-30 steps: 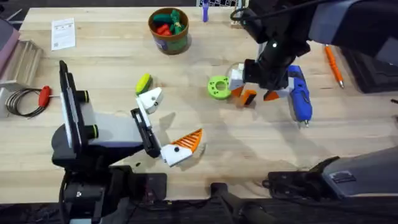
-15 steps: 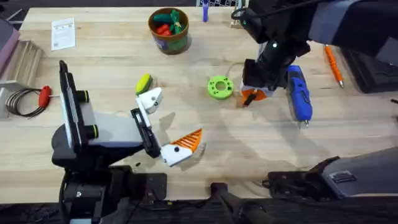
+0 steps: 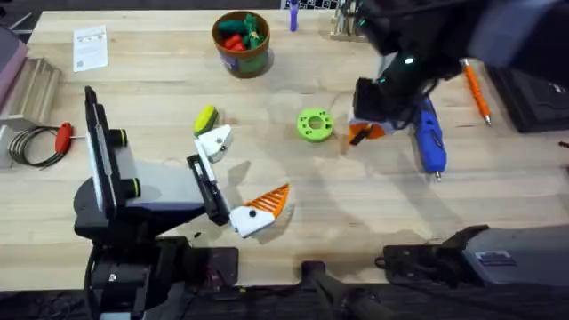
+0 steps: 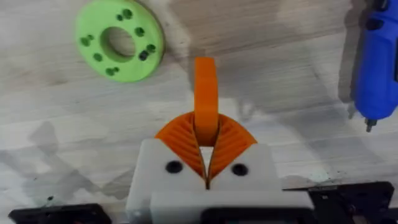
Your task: Pick up the gripper from the table and insert it into the empty holder that is missing its gripper. Then pick up a screw, insert it into the mounting hole, and use the screwdriver to tighten it. Finally, clean up the table by picking up the vegetable and placing it into the bucket.
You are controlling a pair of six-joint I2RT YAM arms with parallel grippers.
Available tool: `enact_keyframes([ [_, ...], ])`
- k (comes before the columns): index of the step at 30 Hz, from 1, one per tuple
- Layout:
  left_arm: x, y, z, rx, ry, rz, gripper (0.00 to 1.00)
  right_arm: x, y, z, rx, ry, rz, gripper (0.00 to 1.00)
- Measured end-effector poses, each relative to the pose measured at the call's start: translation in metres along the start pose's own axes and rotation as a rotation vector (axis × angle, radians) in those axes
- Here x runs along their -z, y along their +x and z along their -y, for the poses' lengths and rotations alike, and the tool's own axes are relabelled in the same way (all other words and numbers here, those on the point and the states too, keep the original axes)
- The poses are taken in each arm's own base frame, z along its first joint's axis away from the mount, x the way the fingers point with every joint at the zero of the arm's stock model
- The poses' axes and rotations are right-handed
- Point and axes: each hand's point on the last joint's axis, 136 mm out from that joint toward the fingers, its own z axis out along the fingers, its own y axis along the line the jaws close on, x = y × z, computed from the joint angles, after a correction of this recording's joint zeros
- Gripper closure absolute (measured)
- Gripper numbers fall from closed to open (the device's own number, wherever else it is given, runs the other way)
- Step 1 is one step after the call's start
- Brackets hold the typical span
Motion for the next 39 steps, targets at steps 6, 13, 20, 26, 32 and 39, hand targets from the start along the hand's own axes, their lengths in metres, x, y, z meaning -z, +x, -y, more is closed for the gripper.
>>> enact_keyframes([
  [6, 0.0, 0.0, 0.0, 0.0, 0.0, 0.0, 0.015, 0.049, -0.004, -0.004, 0.0, -0.135, 0.16, 0.992],
  [13, 0.0, 0.0, 0.0, 0.0, 0.0, 0.0, 0.014, 0.086, -0.017, -0.017, 0.008, -0.333, 0.378, 0.992],
  [20, 0.0, 0.0, 0.0, 0.0, 0.0, 0.0, 0.015, 0.117, -0.02, -0.046, 0.092, -0.749, 0.573, 0.993],
  [26, 0.0, 0.0, 0.0, 0.0, 0.0, 0.0, 0.015, 0.123, -0.01, -0.056, 0.177, -1.028, 0.577, 0.993],
  [32, 0.0, 0.0, 0.0, 0.0, 0.001, 0.0, 0.015, 0.109, 0.005, -0.06, 0.226, -1.226, 0.471, 0.993],
  [39, 0.0, 0.0, 0.0, 0.0, 0.001, 0.0, 0.015, 0.095, 0.034, -0.071, 0.299, -1.432, 0.262, 0.993],
])
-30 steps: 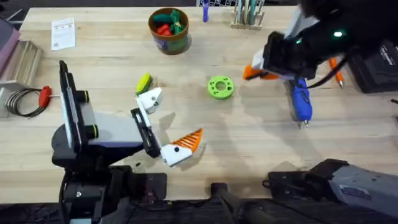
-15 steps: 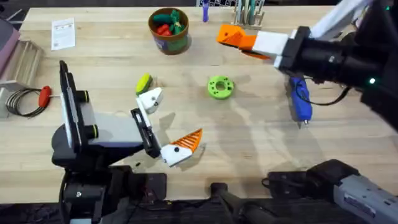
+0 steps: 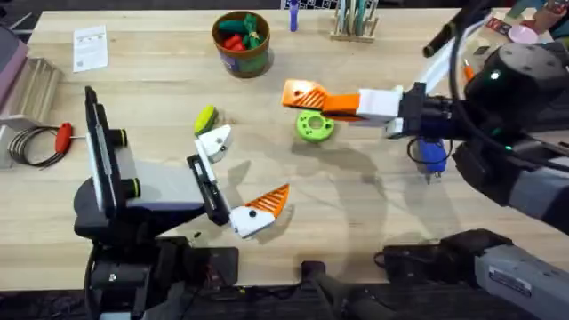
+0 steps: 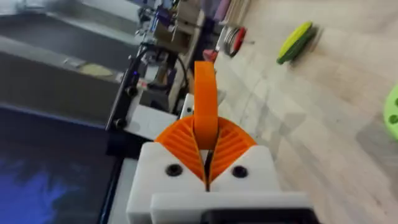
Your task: Pick up the gripper from the table and insert it into the empty holder that is missing its gripper. Then pick up a screw, insert it into the mounting hole, and use the screwdriver to tighten it. Finally, clean up the table by picking up the vegetable and placing it into the bucket.
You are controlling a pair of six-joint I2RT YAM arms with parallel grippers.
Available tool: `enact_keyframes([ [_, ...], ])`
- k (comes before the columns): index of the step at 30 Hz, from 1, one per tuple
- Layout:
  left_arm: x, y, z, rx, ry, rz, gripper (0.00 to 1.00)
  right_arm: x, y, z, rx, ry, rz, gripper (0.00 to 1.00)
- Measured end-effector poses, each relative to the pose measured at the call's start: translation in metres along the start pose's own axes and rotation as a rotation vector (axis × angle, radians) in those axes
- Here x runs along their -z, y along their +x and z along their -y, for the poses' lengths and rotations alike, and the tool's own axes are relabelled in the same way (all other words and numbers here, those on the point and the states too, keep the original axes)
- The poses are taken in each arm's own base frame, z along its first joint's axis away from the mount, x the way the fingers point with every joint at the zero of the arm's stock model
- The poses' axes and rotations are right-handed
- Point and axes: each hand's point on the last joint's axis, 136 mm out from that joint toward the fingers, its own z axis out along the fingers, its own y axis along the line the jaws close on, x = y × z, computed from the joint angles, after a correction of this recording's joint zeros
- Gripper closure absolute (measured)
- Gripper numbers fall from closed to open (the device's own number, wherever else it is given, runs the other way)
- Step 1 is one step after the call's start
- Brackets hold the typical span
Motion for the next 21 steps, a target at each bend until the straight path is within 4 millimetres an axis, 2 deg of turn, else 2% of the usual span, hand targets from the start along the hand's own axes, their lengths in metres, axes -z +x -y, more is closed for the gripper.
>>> enact_keyframes([
  [7, 0.0, 0.0, 0.0, 0.0, 0.0, 0.0, 0.015, -0.006, 0.009, -0.001, -0.048, -0.096, -0.108, 0.993],
  [21, 0.0, 0.0, 0.0, 0.0, 0.0, 0.0, 0.015, -0.011, 0.043, 0.025, -0.29, -0.148, -0.342, 0.993],
])
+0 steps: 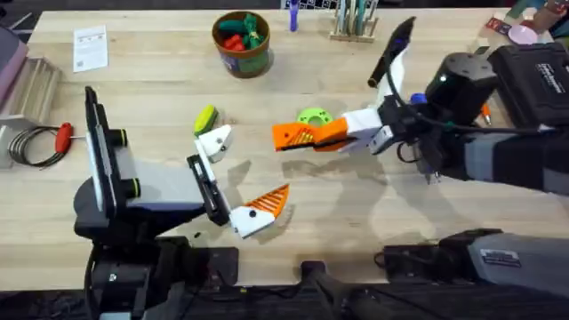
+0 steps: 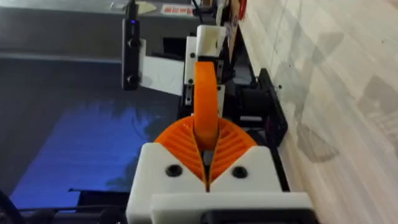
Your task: Pick up the gripper from the table and insert it into the empty holder that is missing its gripper. Then pick up a screw, insert it into the mounting hole, and use the screwdriver to tighten it. Finally, clean up the table by picking up the vegetable and placing it into the bucket.
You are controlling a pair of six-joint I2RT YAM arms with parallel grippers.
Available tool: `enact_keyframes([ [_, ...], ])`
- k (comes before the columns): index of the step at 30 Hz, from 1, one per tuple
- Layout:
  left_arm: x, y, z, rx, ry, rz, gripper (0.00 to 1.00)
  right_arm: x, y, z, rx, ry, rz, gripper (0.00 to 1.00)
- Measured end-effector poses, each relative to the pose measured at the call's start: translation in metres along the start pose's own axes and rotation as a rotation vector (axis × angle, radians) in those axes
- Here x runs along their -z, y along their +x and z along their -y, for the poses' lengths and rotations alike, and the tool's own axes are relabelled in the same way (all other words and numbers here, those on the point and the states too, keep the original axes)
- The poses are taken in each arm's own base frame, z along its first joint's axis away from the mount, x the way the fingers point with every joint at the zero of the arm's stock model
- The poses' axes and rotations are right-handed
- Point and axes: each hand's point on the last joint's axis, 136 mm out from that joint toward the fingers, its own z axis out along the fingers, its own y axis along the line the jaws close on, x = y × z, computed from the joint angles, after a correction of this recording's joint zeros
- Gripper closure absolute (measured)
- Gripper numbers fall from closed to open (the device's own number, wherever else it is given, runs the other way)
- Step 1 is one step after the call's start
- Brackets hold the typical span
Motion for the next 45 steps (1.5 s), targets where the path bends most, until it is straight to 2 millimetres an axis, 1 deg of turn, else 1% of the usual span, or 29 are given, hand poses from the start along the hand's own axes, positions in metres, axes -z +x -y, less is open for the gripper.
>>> enact_keyframes([
  [3, 0.0, 0.0, 0.0, 0.0, 0.0, 0.0, 0.015, -0.006, -0.001, -0.001, -0.005, -0.01, -0.044, 0.993],
  [7, 0.0, 0.0, 0.0, 0.0, 0.0, 0.0, 0.015, -0.015, -0.008, -0.003, 0.003, -0.021, -0.096, 0.993],
  [15, 0.0, 0.0, 0.0, 0.0, 0.0, 0.0, 0.015, -0.035, -0.019, 0.007, -0.03, -0.031, -0.174, 0.993],
  [18, 0.0, 0.0, 0.0, 0.0, 0.0, 0.0, 0.015, -0.041, -0.021, 0.008, -0.029, -0.033, -0.193, 0.993],
  [19, 0.0, 0.0, 0.0, 0.0, 0.0, 0.0, 0.014, -0.046, -0.022, 0.009, -0.03, -0.035, -0.209, 0.993],
  [23, 0.0, 0.0, 0.0, 0.0, 0.0, 0.0, 0.015, -0.053, -0.022, 0.008, -0.016, -0.038, -0.232, 0.993],
  [26, 0.0, 0.0, 0.0, 0.0, 0.0, 0.0, 0.016, -0.057, -0.021, 0.008, -0.01, -0.041, -0.245, 0.993],
  [32, 0.0, 0.0, 0.0, 0.0, 0.0, 0.0, 0.015, -0.064, -0.017, 0.014, -0.026, -0.04, -0.268, 0.993],
  [36, 0.0, 0.0, 0.0, 0.0, 0.0, 0.0, 0.015, -0.068, -0.016, 0.012, -0.014, -0.044, -0.282, 0.993],
  [45, 0.0, 0.0, 0.0, 0.0, 0.0, 0.0, 0.015, -0.071, -0.016, 0.011, -0.016, -0.044, -0.289, 0.993],
])
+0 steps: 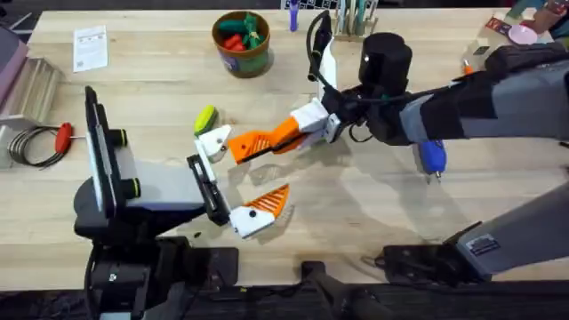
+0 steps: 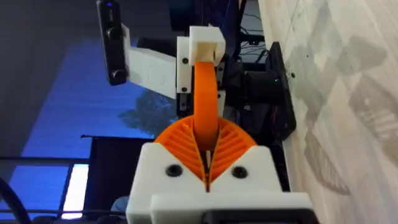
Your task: Pick up the gripper from the table and insert it into the empty holder that is missing its gripper. Then pick up a screw, insert it into the mounting hole, and use the screwdriver to tighten it. Finally, clean up the table by picking up the vegetable and placing it into the bucket.
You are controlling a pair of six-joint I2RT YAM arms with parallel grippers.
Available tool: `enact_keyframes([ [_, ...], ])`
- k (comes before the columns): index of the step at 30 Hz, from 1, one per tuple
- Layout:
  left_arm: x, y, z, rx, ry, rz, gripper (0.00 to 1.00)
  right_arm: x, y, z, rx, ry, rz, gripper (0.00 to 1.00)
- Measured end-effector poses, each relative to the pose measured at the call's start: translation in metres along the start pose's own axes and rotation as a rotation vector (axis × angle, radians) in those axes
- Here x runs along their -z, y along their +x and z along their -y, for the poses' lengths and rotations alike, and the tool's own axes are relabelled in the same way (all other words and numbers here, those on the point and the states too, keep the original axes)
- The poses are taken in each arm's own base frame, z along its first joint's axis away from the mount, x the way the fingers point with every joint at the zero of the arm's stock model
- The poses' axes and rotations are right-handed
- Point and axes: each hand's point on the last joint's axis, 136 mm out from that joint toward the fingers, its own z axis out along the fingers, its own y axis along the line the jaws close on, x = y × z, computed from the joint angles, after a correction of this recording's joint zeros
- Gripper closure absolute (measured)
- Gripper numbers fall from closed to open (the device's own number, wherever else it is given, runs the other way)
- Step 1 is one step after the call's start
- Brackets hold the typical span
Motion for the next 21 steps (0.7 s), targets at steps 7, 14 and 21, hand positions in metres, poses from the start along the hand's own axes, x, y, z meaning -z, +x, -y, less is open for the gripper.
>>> enact_keyframes([
  [7, 0.0, 0.0, -0.0001, 0.0, 0.0, 0.0, 0.015, -0.0054, -0.0007, -0.0017, 0.006, -0.001, -0.016, 0.993],
  [14, 0.0, 0.0, -0.0001, 0.0, 0.0, 0.0, 0.015, -0.0053, -0.0024, 0.0001, -0.001, 0.002, -0.007, 0.993],
  [21, 0.0, 0.0, 0.0, 0.0, 0.0, 0.0, 0.014, -0.0053, -0.0029, 0.0012, -0.011, 0.003, -0.005, 0.993],
])
